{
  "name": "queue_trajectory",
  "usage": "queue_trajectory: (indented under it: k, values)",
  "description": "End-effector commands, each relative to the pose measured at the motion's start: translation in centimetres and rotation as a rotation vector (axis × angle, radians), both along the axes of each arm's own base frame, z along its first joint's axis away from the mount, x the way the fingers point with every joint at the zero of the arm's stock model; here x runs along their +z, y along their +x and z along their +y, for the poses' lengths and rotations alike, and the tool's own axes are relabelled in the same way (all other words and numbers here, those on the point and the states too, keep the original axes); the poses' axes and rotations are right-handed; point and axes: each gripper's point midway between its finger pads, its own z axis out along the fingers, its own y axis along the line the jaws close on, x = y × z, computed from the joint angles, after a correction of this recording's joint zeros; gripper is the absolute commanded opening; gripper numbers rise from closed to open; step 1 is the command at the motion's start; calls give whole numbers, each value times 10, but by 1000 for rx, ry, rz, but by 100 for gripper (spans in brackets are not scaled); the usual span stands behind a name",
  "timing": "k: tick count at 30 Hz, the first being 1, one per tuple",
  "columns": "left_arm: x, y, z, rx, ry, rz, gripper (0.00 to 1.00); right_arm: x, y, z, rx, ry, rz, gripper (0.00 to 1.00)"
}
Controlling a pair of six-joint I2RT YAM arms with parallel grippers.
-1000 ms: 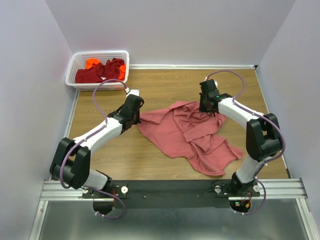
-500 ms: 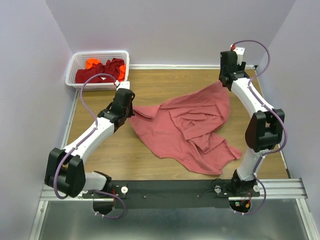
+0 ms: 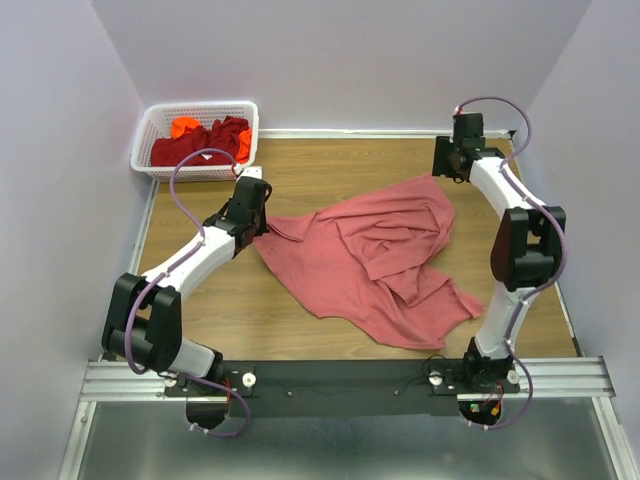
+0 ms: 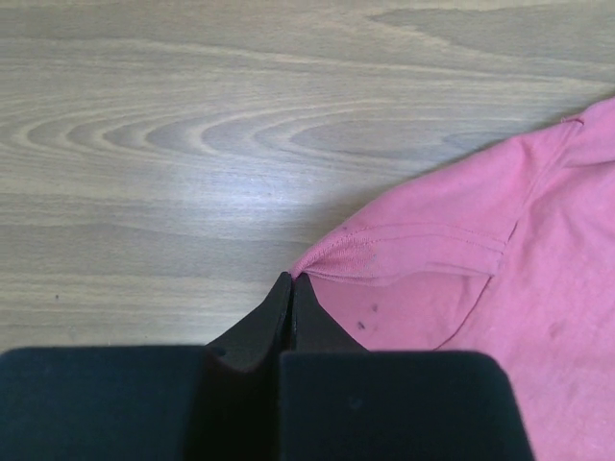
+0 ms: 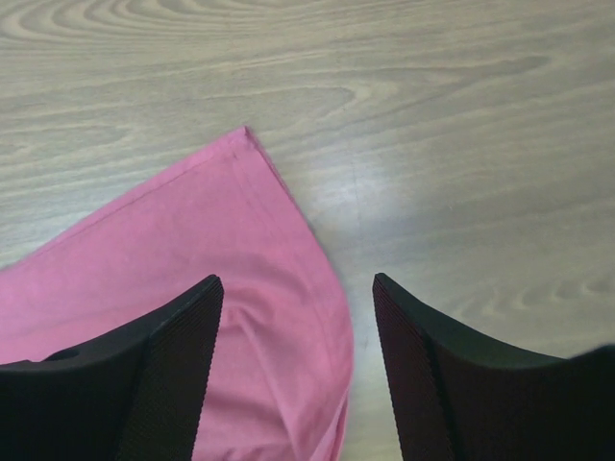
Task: Fold and stack the t-shirts
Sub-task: Flatten the tshirt out
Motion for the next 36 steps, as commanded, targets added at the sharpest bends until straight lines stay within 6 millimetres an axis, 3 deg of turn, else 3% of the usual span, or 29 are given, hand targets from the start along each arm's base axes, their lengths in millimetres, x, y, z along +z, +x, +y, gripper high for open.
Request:
queue_trajectory:
  k: [1,8,14,23,29,35,36]
  values:
    - [5,8,-1,-1,-23,-24,0,-29,20,21,202,39,59,70]
    - [-2,6,-2,-2,-34,11,0,-70,43,35,373,68,104,69]
    - [-2,6,-2,-4,-34,21,0,-98,55,29,400,18,136,70]
    - [-10,6,-7,-16,-51,49,0,-114,78,26,401,21,124,70]
    - [-12,4,-6,-12,-50,55,0,-132,72,31,416,61,156,67]
    - [-14,4,-7,-14,-51,58,0,-148,52,40,452,109,207,54]
    - [-14,4,-6,-13,-50,58,0,-154,49,40,454,116,220,47]
